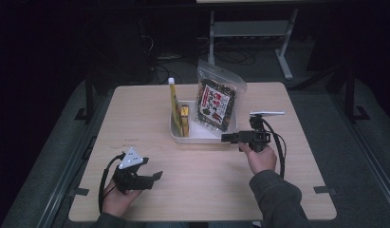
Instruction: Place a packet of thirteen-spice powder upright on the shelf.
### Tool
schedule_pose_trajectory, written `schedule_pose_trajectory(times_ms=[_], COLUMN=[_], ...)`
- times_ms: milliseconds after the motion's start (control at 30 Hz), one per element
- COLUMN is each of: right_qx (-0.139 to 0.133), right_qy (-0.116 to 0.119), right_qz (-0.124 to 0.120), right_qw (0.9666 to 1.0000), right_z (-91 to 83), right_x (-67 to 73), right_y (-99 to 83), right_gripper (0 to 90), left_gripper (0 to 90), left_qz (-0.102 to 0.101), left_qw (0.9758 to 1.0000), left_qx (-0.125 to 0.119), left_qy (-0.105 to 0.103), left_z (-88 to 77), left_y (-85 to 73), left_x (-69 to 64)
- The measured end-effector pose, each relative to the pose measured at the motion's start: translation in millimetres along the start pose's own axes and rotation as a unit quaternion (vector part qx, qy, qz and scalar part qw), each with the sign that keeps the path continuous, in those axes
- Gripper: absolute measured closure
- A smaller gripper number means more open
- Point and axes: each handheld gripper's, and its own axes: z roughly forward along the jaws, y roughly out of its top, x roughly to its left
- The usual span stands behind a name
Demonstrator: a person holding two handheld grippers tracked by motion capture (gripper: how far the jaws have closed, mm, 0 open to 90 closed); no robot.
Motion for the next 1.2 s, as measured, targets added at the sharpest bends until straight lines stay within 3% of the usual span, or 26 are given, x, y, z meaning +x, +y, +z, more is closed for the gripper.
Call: schedule_pose_trajectory(times_ms=[1200], right_qx=[-0.008], right_qy=[0.014], right_qz=[0.029], right_qw=[0.9995], right_z=[-35.0], right_x=[-57.1], right_y=[-51.6], right_gripper=[38.3], left_gripper=[21.6], left_qz=[-0.001], left_qw=[1.0], left_qx=[0.002], left_qy=[-0.002], left_z=[1.3], left_y=[-0.3], left_x=[-0.5])
